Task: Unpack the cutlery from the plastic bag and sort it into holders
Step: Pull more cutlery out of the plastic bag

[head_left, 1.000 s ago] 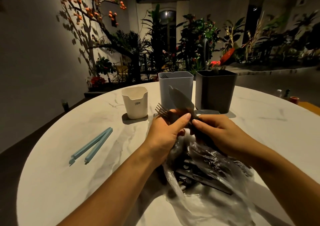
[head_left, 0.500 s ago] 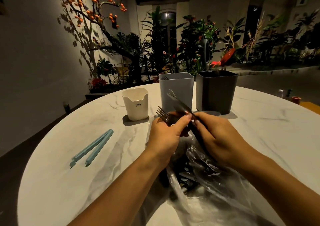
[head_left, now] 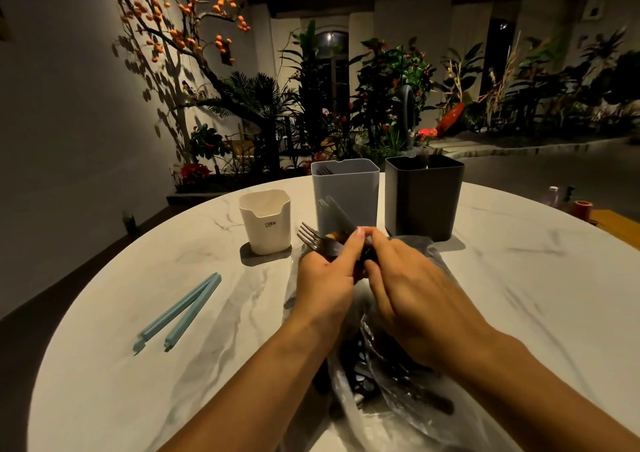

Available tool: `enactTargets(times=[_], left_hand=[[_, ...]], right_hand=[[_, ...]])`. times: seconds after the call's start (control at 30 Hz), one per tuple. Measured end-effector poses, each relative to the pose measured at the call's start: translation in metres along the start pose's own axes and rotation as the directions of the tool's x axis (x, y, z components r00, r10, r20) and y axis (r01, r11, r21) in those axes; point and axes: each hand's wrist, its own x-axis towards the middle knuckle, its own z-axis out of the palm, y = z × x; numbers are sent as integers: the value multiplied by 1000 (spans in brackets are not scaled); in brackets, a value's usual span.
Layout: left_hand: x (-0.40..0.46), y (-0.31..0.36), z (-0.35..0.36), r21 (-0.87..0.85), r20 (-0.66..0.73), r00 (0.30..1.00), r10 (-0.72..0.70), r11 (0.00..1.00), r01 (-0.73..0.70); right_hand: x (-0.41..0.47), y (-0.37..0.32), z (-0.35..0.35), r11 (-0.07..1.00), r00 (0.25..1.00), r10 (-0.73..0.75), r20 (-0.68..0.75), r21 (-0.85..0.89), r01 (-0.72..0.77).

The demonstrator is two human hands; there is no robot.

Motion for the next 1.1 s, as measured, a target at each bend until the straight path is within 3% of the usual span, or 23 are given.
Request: enactTargets(times=[0.1,0.2,0.27,0.33,0.43,0.6,0.8,0.97,1.1], left_hand=[[4,10,1,-6,49,999,8,1000,-7],[10,26,2,-1,180,984,17,1000,-17],[12,36,5,56,307,952,7,998,-25],[13,42,10,111,417,909,6,992,-58],[16,55,19,143,501,865,-14,987,-67],[27,75,31,237,545,838,-30,964,-119],[47,87,49,298,446,891,90,923,-242],[69,99,63,315,437,890,133,904,-289],[94,109,81,423,476,855,205,799,-427]], right_hand=[[3,-5,-8,992,998,55,30,112,-58],[24,4,-26,946,985,151,-81,303,-120],[47,9,-46,829,971,238,-3,521,-202],[67,13,-67,651,952,240,192,695,-305],[84,20,-90,582,920,193,340,716,-387],[98,32,-113,484,892,195,407,751,-449],[114,43,-129,456,895,320,312,777,-434],[127,55,-146,457,885,446,133,817,-353],[140,67,-160,472,876,482,8,840,-267]])
